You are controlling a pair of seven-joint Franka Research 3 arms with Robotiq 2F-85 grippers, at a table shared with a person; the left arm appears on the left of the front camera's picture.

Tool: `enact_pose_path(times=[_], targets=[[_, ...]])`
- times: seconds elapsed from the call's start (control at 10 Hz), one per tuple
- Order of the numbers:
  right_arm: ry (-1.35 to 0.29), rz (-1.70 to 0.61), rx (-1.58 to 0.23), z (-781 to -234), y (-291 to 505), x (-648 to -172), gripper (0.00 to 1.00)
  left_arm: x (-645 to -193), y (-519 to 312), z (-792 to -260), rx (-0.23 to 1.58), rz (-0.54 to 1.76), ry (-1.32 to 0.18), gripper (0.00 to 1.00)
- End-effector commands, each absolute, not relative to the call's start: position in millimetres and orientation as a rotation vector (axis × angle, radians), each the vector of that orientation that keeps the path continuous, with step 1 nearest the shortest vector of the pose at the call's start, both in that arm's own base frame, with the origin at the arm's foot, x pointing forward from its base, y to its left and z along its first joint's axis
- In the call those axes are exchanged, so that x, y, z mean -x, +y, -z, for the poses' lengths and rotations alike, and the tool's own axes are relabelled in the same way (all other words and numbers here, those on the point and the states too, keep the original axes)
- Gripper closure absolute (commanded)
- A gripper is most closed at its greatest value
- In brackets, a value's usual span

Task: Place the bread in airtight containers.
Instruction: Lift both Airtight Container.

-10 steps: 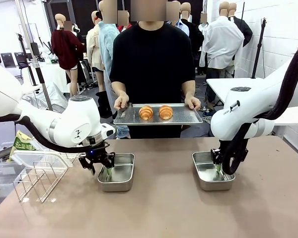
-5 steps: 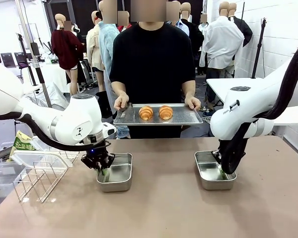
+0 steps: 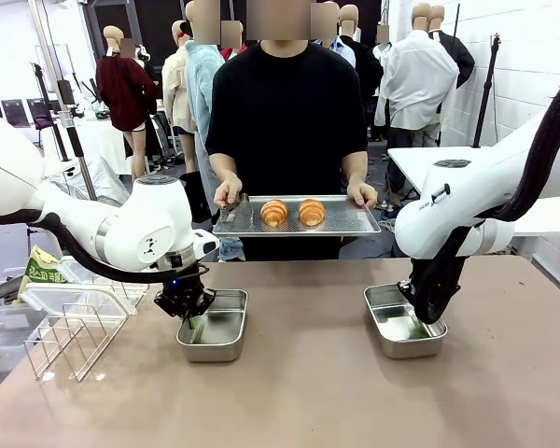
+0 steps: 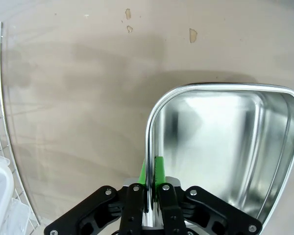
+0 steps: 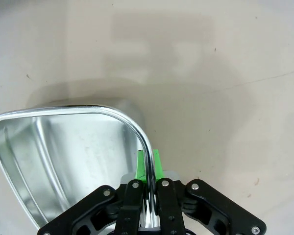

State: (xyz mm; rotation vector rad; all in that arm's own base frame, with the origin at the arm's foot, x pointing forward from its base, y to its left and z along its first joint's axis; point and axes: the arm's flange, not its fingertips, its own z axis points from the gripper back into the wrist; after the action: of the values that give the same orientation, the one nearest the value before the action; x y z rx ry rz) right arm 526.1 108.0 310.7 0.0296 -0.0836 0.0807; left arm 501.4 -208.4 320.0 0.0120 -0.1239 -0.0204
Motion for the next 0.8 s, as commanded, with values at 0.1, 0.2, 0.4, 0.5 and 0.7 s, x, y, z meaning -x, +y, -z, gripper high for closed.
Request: enact_pose_path(times=[0.1,0.2,0.4,0.5,0.7], targets=[[-0.059,-0.068,-0.036,-305.9,107.5,-527.3,1.00,-501.4,-208.4,-320.0,-0.012,0.020,-0.124,1.00],[-0.084,-0.081,-0.030,-310.7,108.0,-526.1,1.00,-501.4,-208.4,-320.0,-0.012,0.020,-0.124,1.00],[-0.084,-0.080,-0.030,-311.0,108.0,-526.1,1.00,-501.4,-208.4,-320.1,-0.011,0.020,-0.124,1.00],[-0.064,-0.055,-0.053,-331.2,103.9,-512.5,1.00,-494.5,-207.3,-330.6,-0.011,0.006,-0.120,1.00],[-0.100,-0.032,-0.120,-385.5,94.4,-489.5,1.00,-476.9,-212.4,-369.6,-0.002,-0.018,-0.128,1.00]])
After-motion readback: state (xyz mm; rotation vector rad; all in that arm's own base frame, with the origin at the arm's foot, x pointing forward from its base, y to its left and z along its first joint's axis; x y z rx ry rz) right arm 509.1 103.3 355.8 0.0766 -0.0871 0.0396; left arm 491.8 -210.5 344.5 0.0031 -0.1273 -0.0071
